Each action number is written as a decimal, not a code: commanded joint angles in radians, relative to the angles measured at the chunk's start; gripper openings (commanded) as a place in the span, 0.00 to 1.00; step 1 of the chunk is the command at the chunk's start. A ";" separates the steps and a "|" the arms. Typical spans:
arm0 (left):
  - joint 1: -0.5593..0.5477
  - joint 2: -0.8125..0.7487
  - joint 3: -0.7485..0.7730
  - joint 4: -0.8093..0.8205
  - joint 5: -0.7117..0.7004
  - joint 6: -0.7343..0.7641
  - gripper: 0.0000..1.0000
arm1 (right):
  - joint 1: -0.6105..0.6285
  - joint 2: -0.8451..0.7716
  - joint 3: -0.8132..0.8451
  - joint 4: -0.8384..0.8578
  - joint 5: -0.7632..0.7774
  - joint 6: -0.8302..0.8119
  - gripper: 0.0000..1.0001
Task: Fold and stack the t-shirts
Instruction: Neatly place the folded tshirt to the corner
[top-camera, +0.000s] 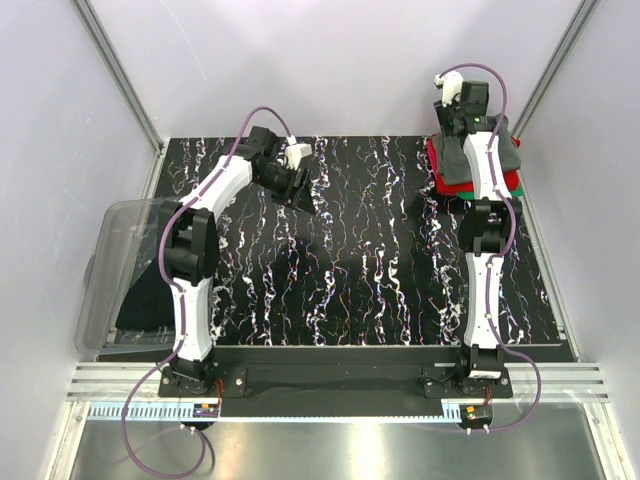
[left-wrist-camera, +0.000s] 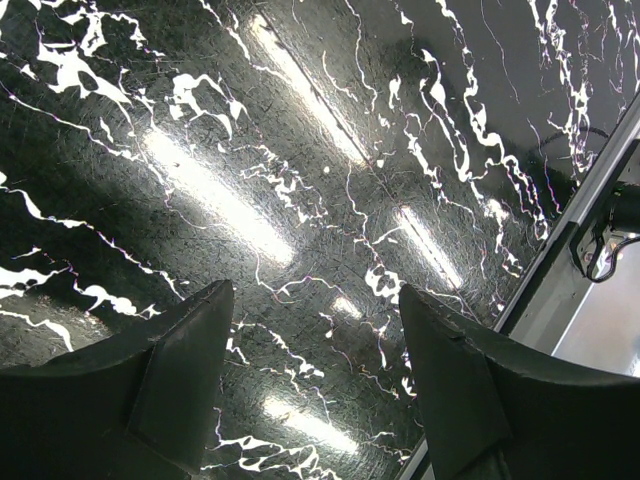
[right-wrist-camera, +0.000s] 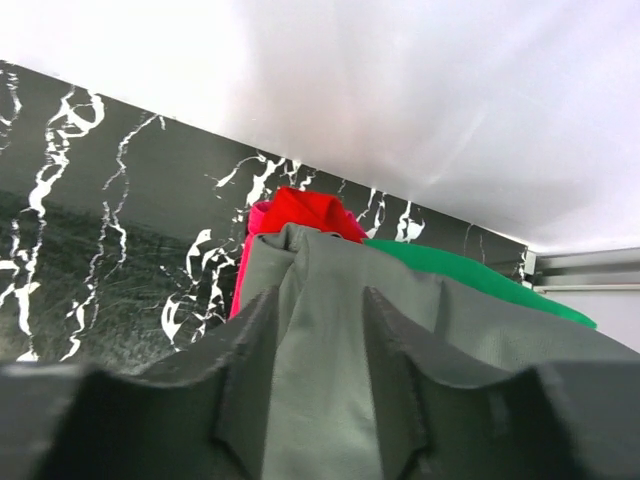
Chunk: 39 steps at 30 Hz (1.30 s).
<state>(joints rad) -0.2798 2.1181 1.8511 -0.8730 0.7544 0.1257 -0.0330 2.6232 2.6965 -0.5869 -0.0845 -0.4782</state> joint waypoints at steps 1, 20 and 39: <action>-0.002 -0.010 0.019 0.016 0.006 0.002 0.71 | 0.012 0.012 0.033 0.056 0.045 -0.033 0.43; -0.009 -0.003 0.011 0.017 -0.010 0.005 0.72 | 0.012 0.044 0.009 0.052 0.034 -0.023 0.46; -0.021 -0.009 0.007 0.016 -0.032 0.008 0.72 | 0.012 0.070 0.025 0.047 0.045 -0.031 0.12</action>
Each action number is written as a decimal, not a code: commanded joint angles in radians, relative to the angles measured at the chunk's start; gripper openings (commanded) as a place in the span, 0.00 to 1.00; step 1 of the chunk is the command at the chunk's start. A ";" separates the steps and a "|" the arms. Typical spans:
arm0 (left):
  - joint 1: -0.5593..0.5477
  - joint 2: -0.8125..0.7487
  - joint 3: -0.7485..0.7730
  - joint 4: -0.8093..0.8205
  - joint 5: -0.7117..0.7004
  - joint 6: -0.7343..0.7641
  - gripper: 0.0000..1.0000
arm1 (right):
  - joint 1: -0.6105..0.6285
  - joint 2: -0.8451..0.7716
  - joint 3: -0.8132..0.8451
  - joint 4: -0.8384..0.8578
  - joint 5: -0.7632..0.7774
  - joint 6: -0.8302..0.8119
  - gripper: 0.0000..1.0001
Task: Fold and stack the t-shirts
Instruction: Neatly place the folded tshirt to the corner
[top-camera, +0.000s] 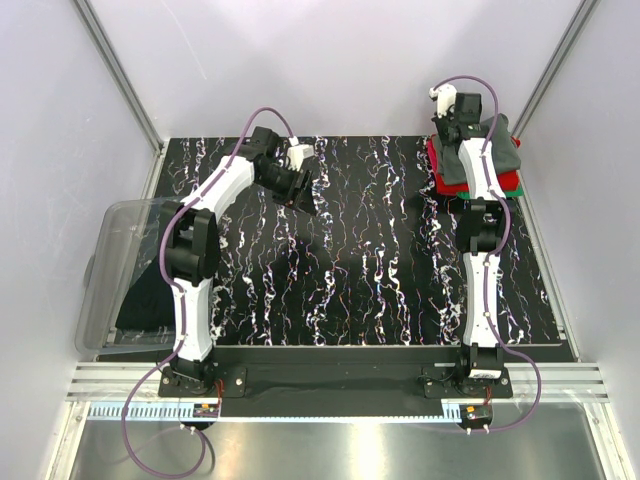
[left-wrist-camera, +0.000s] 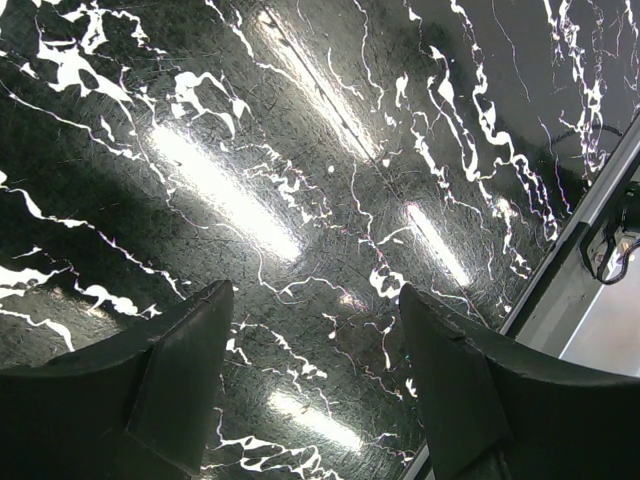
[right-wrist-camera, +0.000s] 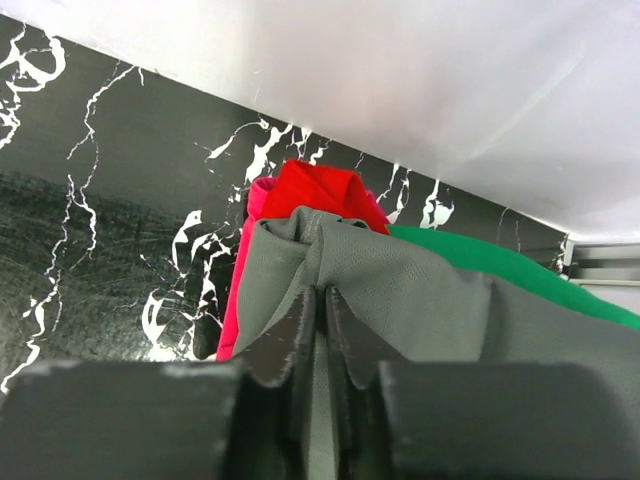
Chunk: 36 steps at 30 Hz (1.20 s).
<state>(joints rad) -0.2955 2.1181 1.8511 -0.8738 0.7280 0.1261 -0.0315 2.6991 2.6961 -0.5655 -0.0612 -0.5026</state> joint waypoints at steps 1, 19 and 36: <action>-0.007 -0.009 0.008 0.018 -0.007 0.009 0.72 | 0.010 -0.007 0.027 0.026 0.020 -0.007 0.10; -0.021 0.003 0.023 0.018 -0.007 0.006 0.73 | 0.027 -0.081 0.048 -0.001 -0.045 0.045 0.00; -0.022 0.019 0.039 0.019 -0.006 -0.003 0.74 | -0.028 -0.168 0.134 0.049 -0.077 0.330 0.65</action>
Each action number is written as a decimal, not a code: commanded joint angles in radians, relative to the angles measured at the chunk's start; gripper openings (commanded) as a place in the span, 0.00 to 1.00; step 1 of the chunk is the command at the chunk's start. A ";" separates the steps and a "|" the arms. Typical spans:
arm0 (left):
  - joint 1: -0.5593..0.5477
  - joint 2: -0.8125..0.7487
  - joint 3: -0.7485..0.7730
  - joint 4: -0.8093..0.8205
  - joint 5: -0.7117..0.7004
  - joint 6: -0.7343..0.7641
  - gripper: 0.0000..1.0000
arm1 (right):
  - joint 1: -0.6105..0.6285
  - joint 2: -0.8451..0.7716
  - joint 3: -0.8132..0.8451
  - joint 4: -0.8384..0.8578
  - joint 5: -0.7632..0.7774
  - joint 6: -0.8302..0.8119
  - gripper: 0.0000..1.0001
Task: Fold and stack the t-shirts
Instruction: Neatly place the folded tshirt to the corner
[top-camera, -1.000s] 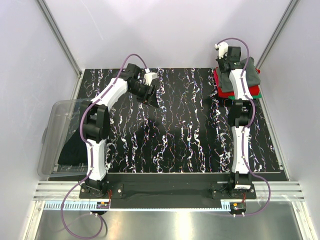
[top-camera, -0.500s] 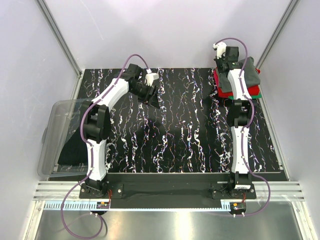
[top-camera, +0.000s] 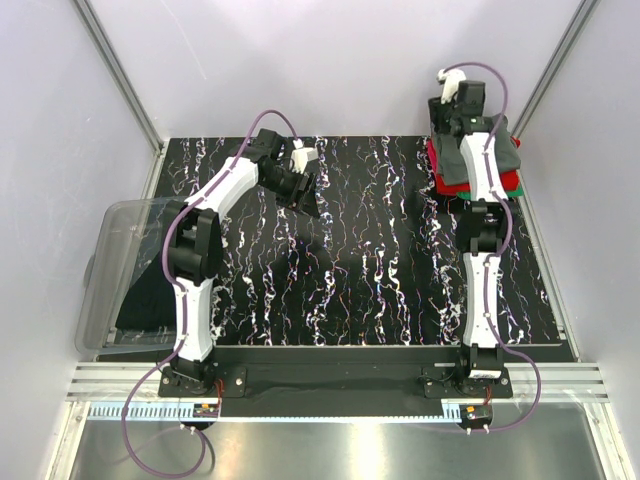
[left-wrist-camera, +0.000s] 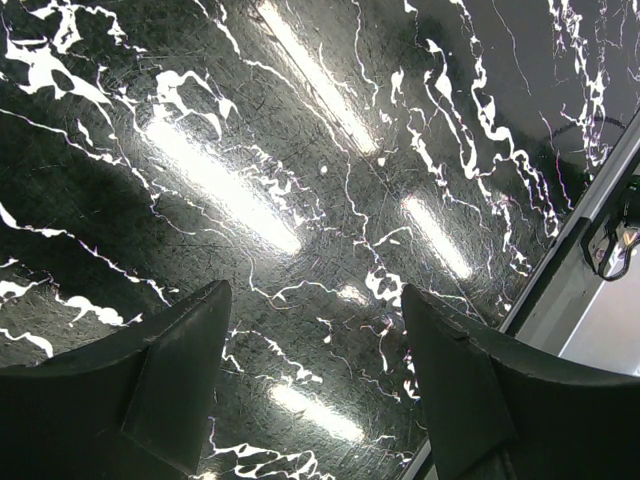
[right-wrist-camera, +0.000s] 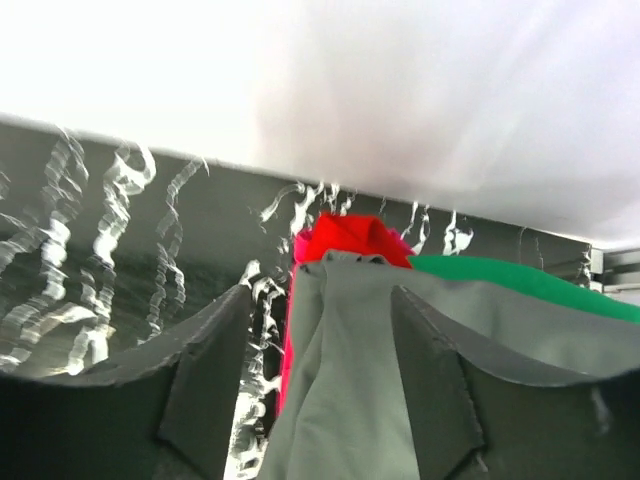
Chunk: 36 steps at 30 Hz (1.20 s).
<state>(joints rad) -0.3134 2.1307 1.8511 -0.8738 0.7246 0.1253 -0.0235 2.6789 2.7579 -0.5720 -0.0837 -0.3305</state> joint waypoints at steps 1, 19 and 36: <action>-0.006 0.008 0.039 0.019 0.002 -0.003 0.74 | -0.049 -0.154 0.072 0.057 -0.065 0.180 0.66; -0.032 0.005 0.020 0.021 -0.011 0.005 0.74 | -0.222 -0.087 0.009 0.075 0.078 0.056 0.64; -0.059 -0.006 -0.003 0.015 -0.062 0.019 0.75 | -0.265 0.022 0.002 0.159 0.186 -0.051 0.64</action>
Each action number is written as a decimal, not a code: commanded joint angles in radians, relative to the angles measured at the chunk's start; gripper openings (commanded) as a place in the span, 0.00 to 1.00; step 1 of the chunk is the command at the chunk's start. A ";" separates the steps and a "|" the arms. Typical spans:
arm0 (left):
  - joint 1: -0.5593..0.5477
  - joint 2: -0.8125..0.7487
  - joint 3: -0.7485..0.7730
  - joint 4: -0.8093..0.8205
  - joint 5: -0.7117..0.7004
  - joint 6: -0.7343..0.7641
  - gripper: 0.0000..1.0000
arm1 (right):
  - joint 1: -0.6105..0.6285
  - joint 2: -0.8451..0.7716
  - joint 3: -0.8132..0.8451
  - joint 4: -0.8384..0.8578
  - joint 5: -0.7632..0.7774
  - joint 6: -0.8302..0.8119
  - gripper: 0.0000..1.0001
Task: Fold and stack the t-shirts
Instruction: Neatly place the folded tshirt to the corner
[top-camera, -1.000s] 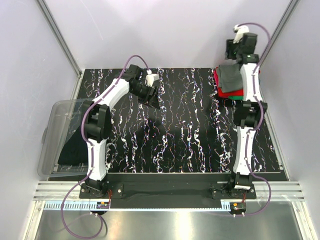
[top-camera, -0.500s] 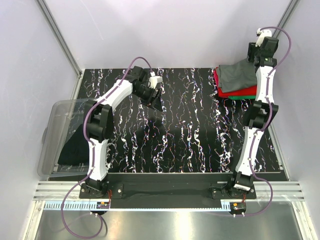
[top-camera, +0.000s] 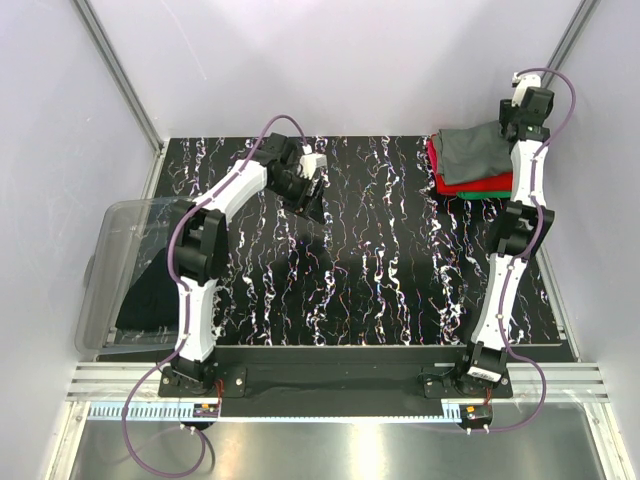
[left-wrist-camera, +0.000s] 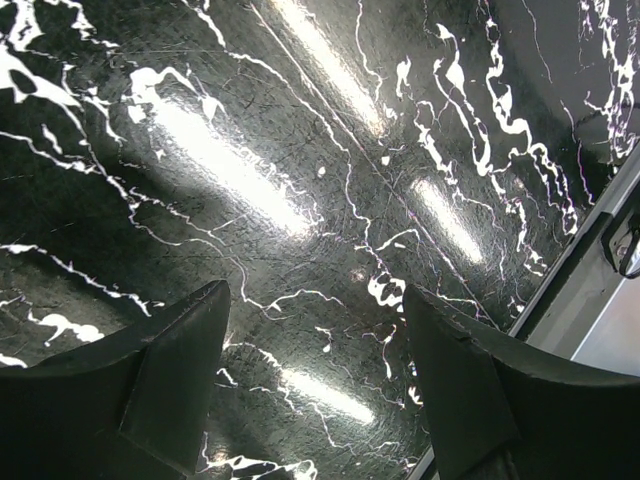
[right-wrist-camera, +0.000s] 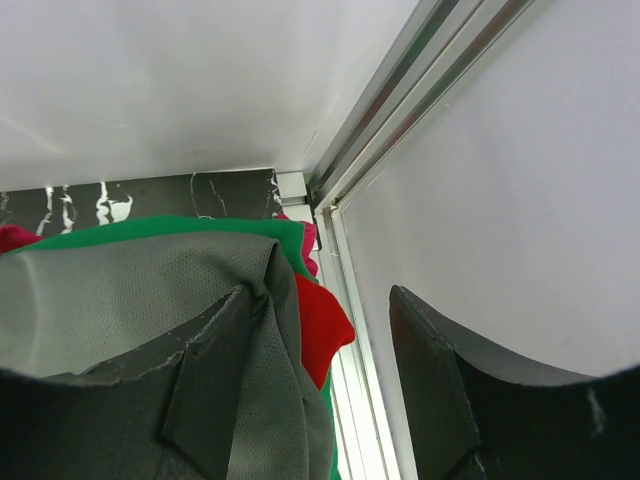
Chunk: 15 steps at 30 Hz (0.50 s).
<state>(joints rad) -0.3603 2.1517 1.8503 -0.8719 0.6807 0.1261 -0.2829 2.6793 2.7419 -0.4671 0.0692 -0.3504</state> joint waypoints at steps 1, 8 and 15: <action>-0.017 -0.026 -0.002 0.013 -0.020 0.020 0.75 | -0.006 0.027 0.018 0.056 0.037 -0.036 0.64; -0.032 -0.027 0.003 0.004 -0.044 0.029 0.75 | -0.007 0.077 -0.013 0.067 0.079 -0.084 0.64; -0.048 -0.039 -0.011 -0.004 -0.069 0.047 0.76 | -0.013 0.114 -0.014 0.079 0.112 -0.105 0.64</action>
<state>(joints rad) -0.4007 2.1517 1.8484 -0.8753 0.6365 0.1467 -0.2871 2.7747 2.7293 -0.4084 0.1413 -0.4286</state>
